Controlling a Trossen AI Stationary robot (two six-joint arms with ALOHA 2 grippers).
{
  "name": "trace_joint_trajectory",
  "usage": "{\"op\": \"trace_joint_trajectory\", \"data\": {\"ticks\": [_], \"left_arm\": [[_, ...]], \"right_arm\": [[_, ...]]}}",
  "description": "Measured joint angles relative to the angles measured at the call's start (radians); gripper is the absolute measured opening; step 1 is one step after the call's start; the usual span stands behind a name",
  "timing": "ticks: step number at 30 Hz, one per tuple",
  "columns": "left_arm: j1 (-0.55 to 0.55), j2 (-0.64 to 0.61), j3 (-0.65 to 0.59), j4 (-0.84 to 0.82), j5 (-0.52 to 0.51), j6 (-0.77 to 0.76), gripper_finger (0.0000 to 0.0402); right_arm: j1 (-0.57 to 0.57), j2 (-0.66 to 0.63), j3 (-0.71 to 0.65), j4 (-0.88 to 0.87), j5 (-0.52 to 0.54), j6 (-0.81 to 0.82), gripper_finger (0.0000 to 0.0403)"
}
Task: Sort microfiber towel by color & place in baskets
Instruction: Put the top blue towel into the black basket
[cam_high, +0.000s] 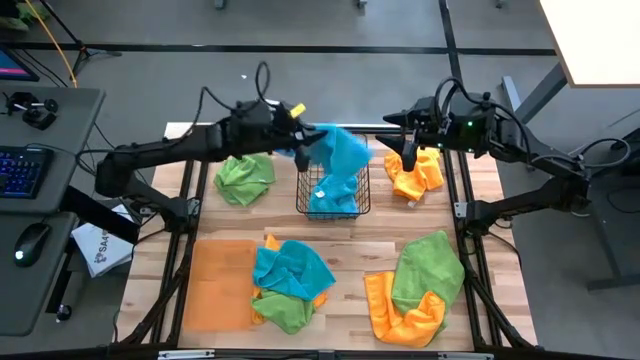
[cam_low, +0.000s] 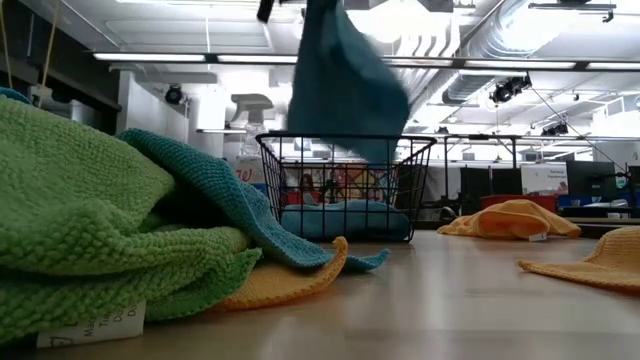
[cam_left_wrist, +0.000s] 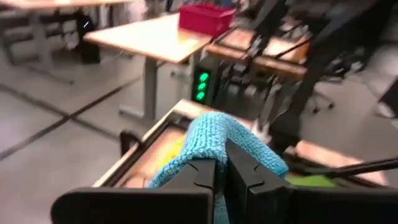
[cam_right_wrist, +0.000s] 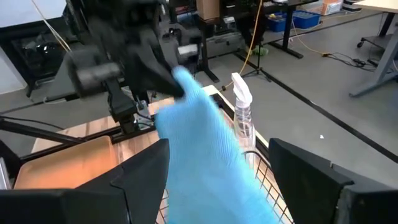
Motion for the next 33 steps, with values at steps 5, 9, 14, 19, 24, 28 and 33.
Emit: {"op": "trace_joint_trajectory", "data": {"ticks": [5, 9, 14, 19, 24, 28, 33], "left_arm": [[0.009, 0.003, -0.157, 0.130, -0.014, -0.112, 0.0000], [0.013, 0.067, -0.250, 0.314, 0.019, -0.242, 0.0000], [0.009, 0.175, -0.248, 0.407, 0.088, -0.270, 0.0000], [0.014, 0.214, -0.251, 0.313, 0.112, -0.316, 0.0001], [0.013, 0.207, -0.248, 0.373, 0.215, -0.315, 0.0026], [-0.004, 0.207, -0.248, 0.387, 0.235, -0.253, 0.0085], [0.010, 0.191, -0.249, 0.310, 0.236, -0.222, 0.0174]], "right_arm": [[0.000, 0.000, 0.000, 0.000, 0.000, -0.003, 0.0271], [0.000, 0.000, 0.000, 0.004, 0.000, -0.019, 0.0271], [0.000, 0.000, 0.000, 0.010, 0.002, -0.026, 0.0271], [0.000, 0.000, 0.000, 0.010, 0.002, -0.026, 0.0271], [0.000, 0.000, 0.000, 0.010, 0.002, -0.026, 0.0271], [0.000, 0.000, 0.000, 0.010, 0.002, -0.026, 0.0271], [0.000, 0.000, 0.000, 0.010, 0.002, -0.025, 0.0271]]}}
